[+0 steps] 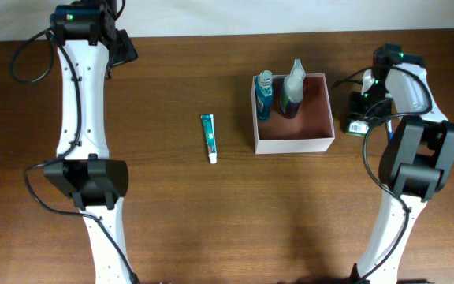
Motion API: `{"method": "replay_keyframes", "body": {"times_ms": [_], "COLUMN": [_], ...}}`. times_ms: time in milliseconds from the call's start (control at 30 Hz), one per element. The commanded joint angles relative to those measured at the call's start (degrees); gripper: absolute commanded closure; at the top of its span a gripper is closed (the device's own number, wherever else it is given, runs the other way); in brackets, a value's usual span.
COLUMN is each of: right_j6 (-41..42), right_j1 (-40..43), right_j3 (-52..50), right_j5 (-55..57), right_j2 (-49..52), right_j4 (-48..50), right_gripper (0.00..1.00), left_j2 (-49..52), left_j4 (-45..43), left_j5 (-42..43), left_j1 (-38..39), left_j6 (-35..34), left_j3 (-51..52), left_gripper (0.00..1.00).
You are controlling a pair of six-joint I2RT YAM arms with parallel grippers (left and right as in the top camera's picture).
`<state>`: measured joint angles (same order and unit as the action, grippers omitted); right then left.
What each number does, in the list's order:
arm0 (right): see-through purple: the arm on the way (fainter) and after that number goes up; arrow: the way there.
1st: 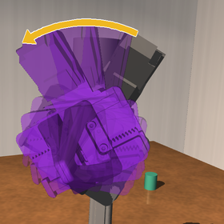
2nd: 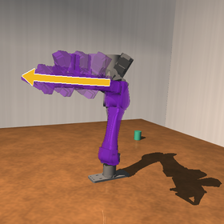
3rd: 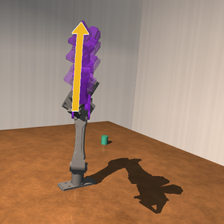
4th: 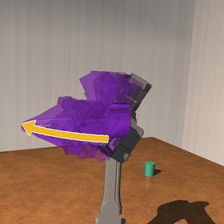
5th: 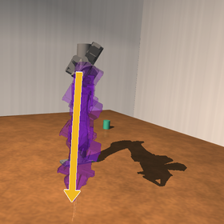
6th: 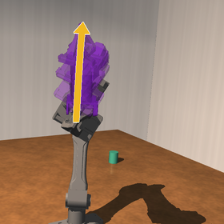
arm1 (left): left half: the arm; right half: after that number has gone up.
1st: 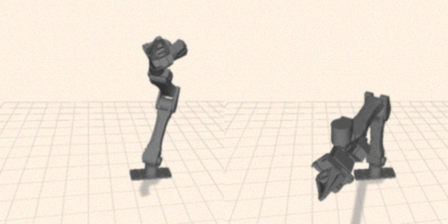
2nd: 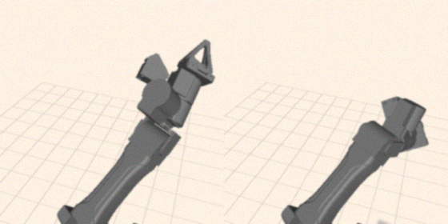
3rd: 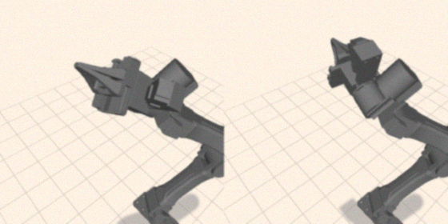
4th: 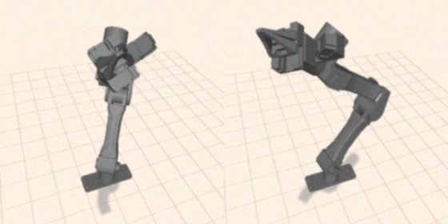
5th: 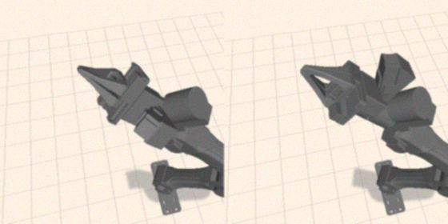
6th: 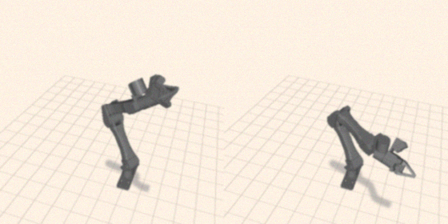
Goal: Pack container
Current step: 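Carry the soap bar with the right gripper into the box and release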
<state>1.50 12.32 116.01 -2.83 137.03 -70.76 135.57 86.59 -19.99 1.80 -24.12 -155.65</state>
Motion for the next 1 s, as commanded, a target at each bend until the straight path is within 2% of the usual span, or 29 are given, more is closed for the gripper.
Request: {"method": "replay_keyframes", "body": {"times_ms": [0, 133, 333, 467, 633, 967], "right_j6": [0.31, 0.33, 0.31, 0.28, 0.28, 0.31], "right_j1": [-0.35, -0.35, -1.64, -5.46, -9.70, -12.81], "right_j3": [8.50, 19.26, 31.26, 32.39, 32.39, 32.13], "right_j5": [0.24, -0.48, -11.56, -12.13, -6.91, -6.40], "right_j2": [-0.33, -0.37, -0.37, -0.37, -0.37, -0.04], "right_j4": [-5.27, -16.15, -25.70, -26.56, -26.21, -26.38], "right_gripper": [0.64, 0.64, 0.64, 0.64, 0.63, 0.63], "left_j2": [0.46, 0.46, 0.46, 0.46, 0.46, 0.46], "left_j4": [0.02, 0.04, 0.02, 0.02, 0.04, 0.04], "left_j5": [-0.39, -0.39, -0.39, -0.39, -0.39, -0.39], "left_j1": [-0.11, -0.11, -0.11, -0.11, -0.11, -0.11], "left_j6": [-0.70, -0.70, -0.70, -0.70, -0.70, -0.70], "left_j3": [0.09, 0.09, 0.09, 0.09, 0.09, 0.09], "left_gripper": [0.01, 0.01, 0.01, 0.01, 0.01, 0.01]}}
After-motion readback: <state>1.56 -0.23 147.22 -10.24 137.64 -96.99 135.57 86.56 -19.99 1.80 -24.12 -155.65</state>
